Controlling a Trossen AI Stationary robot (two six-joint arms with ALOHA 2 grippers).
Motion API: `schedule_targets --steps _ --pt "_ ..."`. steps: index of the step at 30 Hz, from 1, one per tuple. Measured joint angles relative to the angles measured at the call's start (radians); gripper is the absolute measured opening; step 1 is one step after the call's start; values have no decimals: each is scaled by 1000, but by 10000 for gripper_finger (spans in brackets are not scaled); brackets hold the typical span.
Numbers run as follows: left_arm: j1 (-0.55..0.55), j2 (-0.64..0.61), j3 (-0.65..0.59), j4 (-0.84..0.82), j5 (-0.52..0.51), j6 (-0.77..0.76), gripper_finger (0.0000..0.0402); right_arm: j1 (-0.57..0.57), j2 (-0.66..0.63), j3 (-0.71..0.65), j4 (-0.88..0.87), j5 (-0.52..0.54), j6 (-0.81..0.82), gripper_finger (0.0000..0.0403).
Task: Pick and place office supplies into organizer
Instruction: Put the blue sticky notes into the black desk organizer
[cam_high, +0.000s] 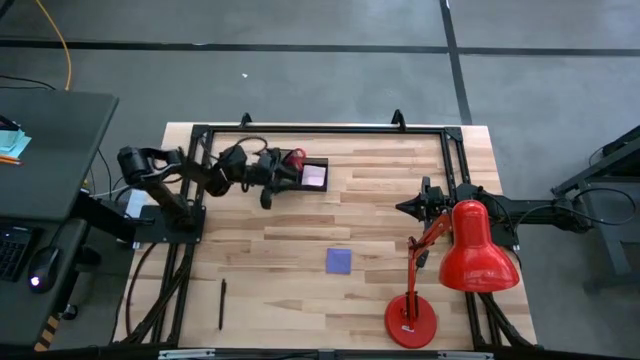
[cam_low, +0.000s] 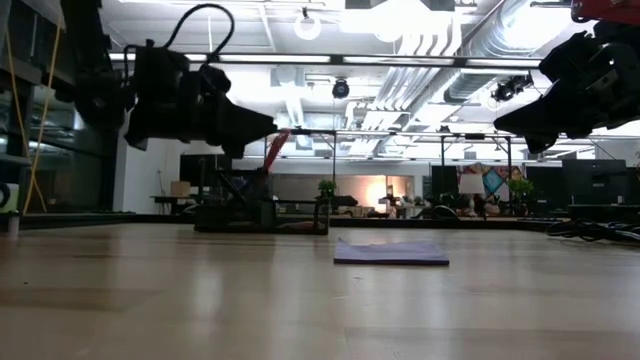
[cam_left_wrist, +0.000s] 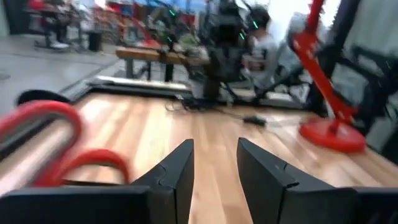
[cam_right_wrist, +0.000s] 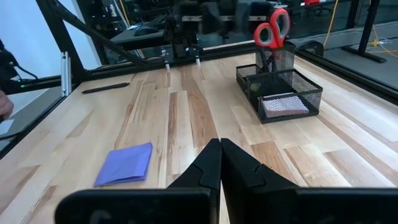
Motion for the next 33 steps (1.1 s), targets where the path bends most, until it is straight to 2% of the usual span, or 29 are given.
schedule_targets --steps 3,14,19,22,27,33 --pt "-72 -54 0 -96 -51 66 108 0 0 0 0 0 0 0" --pt "-343 -323 7 -494 -419 219 108 0 0 0 0 1 0 0" --pt "-454 -434 94 -869 -563 248 108 0 0 0 0 1 0 0" --pt "-533 -468 176 -1118 -638 224 108 0 0 0 0 1 0 0" --pt "-670 -471 308 -1415 -742 78 108 0 0 0 0 1 0 0" --pt "-867 -463 396 -1617 -790 26 108 0 0 0 0 1 0 0"
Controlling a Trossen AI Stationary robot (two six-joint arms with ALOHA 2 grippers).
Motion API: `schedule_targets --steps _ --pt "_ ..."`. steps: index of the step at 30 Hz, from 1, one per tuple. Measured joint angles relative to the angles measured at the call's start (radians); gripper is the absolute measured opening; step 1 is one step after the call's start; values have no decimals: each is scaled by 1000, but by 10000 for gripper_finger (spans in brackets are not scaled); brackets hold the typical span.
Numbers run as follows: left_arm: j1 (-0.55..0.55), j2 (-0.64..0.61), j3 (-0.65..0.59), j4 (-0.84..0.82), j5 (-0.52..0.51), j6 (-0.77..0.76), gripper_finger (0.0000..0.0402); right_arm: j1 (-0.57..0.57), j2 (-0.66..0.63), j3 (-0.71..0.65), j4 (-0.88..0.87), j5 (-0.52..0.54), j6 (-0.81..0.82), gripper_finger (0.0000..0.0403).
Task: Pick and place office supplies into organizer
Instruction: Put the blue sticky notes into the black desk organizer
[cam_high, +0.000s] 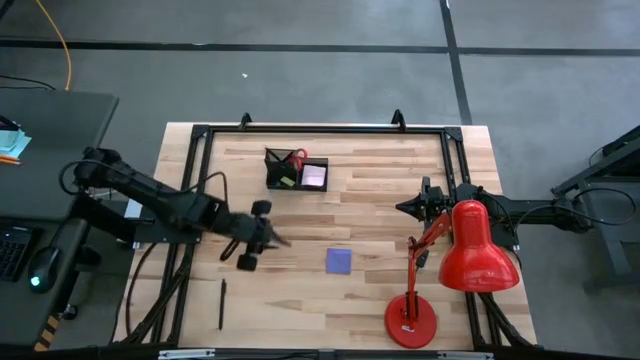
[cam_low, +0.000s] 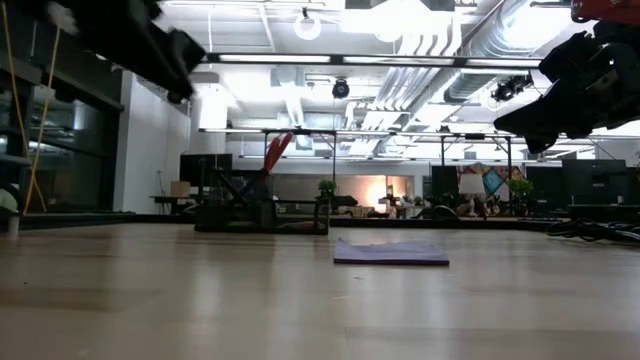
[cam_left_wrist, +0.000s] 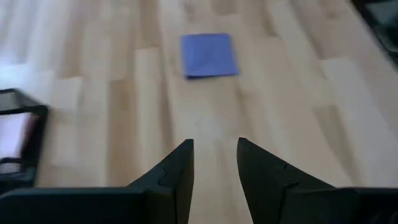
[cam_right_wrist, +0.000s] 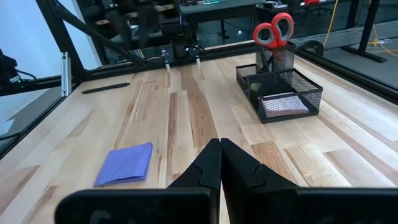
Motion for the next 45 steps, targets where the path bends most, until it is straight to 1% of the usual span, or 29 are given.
schedule_targets --steps 3,5,9,11,14,16,18,20,23,26,30,33,35,38,40,42,43,45 --pt "-91 0 14 -63 -21 -42 108 0 0 0 0 0 0 0" --pt "-141 0 15 -73 -23 -46 108 0 0 0 0 0 0 0" --pt "-229 0 15 -98 2 65 108 0 0 0 0 0 0 0" --pt "-269 1 15 -98 -26 79 108 0 0 0 0 0 0 0" --pt "-302 1 15 -63 -138 50 108 0 0 0 0 0 0 0" --pt "-300 6 16 -24 -176 37 108 0 0 0 0 0 0 0" --pt "-275 26 16 -1 -175 9 108 0 0 0 0 0 0 0" --pt "-234 50 16 6 -161 -66 108 0 0 0 0 0 0 0" --pt "-163 111 15 0 -104 -132 108 0 0 0 0 0 0 0" --pt "-119 179 27 59 -60 -176 108 0 0 0 0 0 0 0" --pt "-62 295 119 52 -7 -251 108 0 0 0 1 0 0 0" --pt "-45 400 222 26 7 -219 108 0 0 0 1 0 0 0" --pt "-40 469 303 -40 8 -194 108 0 0 0 0 0 0 0" --pt "-28 589 437 -107 -40 -191 108 0 0 0 0 0 0 0" --pt "-24 673 533 -138 -51 -185 108 0 -3 0 1 0 0 0" --pt "-25 744 619 -167 -87 -144 110 0 0 0 1 0 0 0" --pt "-34 772 658 -198 -105 -130 114 0 -1 0 0 0 0 0" --pt "-42 830 733 -211 -120 -105 132 0 0 0 1 0 0 0"
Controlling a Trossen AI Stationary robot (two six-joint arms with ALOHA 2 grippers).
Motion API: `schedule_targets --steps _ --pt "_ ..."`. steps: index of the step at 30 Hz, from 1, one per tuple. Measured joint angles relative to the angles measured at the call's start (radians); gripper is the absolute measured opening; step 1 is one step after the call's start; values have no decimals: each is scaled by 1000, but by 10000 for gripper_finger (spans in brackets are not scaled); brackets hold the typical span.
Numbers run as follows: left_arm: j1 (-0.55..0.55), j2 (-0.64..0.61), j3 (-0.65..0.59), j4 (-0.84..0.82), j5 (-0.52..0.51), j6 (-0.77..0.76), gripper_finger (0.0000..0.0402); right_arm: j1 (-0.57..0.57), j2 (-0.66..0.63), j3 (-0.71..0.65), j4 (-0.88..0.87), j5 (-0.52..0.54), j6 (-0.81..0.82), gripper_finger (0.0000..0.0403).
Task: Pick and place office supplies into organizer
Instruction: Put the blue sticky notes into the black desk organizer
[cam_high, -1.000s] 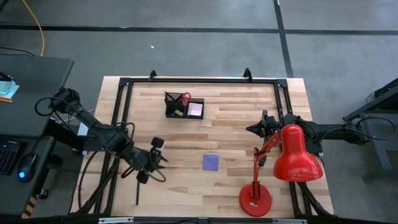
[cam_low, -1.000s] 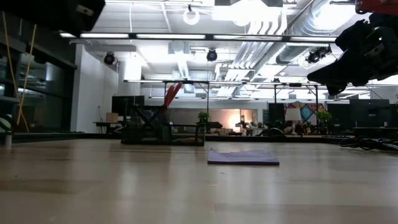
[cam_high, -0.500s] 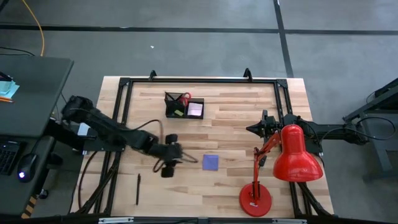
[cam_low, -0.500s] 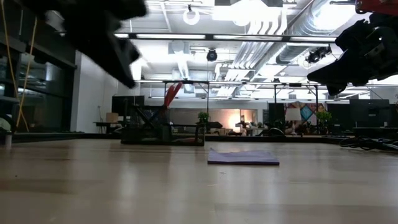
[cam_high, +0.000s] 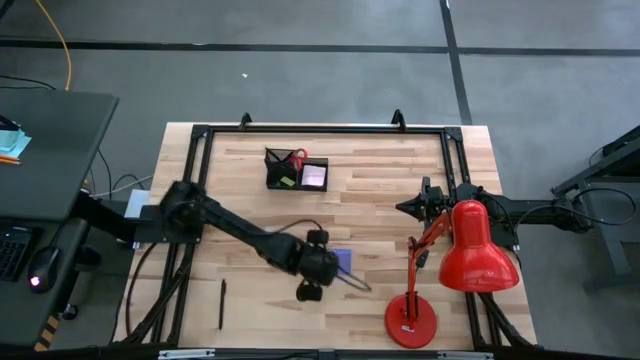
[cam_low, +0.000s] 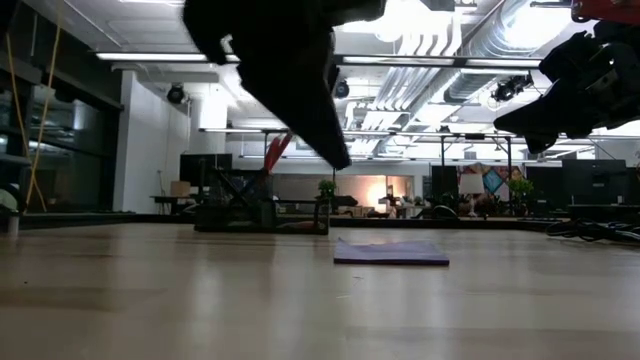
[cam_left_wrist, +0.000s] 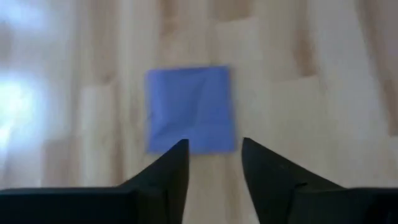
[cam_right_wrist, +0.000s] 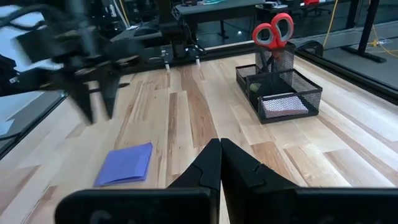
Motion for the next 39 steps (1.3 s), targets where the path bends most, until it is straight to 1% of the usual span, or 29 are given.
schedule_targets --steps 2,4,6,8,10,11,13,15,19,22,24,32,39 --pt "-3 36 54 -48 5 38 159 0 0 0 0 0 0 0" --pt "2 66 102 -30 0 65 196 0 0 0 0 0 0 0" --pt "5 77 123 -29 -7 120 241 0 4 0 0 0 0 0" --pt "6 91 134 9 -11 170 287 0 7 0 4 0 0 0" --pt "6 97 134 3 -3 178 329 0 11 0 0 0 0 0" --pt "10 100 134 6 15 180 345 0 13 0 -1 0 0 0" --pt "28 114 140 24 100 192 365 0 16 0 0 0 0 0" --pt "52 118 135 -15 155 196 375 0 18 0 1 0 0 0" --pt "81 115 137 -63 149 163 384 0 19 0 0 0 0 0" --pt "81 116 136 -104 197 159 386 0 19 0 0 -1 0 0" --pt "78 116 136 -103 215 144 386 0 19 0 0 0 0 0" --pt "82 102 154 -59 187 -146 386 0 19 0 -1 0 0 0" --pt "81 102 169 -48 172 -238 381 0 19 0 0 0 0 0"
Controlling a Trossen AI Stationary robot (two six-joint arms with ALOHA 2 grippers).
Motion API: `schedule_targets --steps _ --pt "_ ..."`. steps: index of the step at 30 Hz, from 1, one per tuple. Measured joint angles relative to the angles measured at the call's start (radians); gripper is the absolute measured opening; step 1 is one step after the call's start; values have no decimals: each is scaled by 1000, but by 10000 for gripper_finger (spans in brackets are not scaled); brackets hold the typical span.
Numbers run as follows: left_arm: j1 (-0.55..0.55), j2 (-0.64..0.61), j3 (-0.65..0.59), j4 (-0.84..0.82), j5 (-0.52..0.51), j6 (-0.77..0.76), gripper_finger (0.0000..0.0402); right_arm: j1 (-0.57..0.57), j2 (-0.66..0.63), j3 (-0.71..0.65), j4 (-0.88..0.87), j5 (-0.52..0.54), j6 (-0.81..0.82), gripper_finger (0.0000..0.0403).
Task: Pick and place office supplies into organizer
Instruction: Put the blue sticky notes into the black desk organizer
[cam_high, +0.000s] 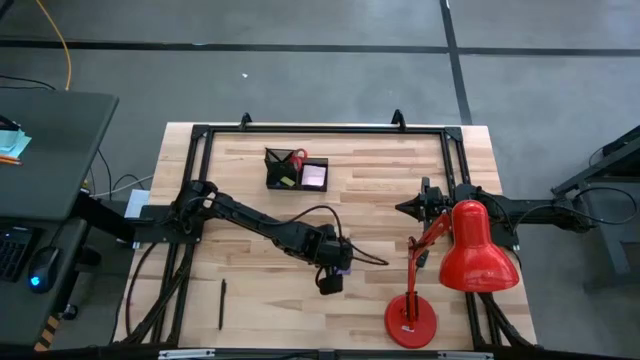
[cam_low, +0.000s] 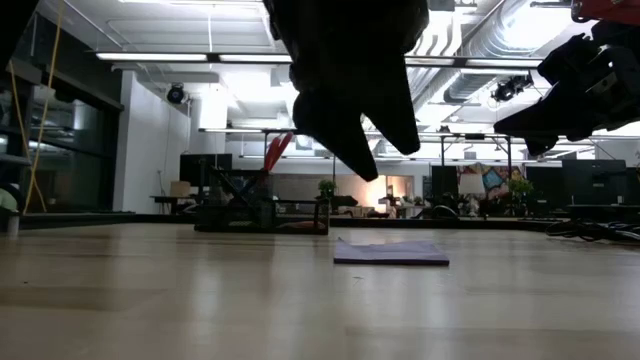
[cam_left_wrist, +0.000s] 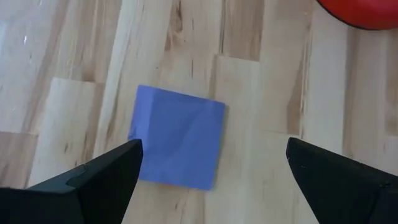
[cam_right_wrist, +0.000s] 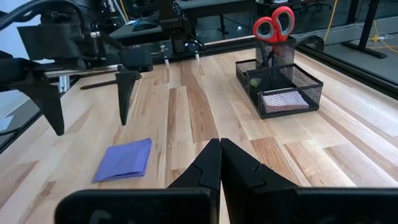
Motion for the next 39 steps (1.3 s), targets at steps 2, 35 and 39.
schedule_targets --steps 2,35,39 --pt "0 0 0 4 -40 -1 381 0 0 0 -1 0 0 0" --pt "2 26 -37 11 12 258 397 0 0 0 -1 0 0 0" --pt "25 27 -57 50 29 267 398 0 0 0 -1 0 0 0"
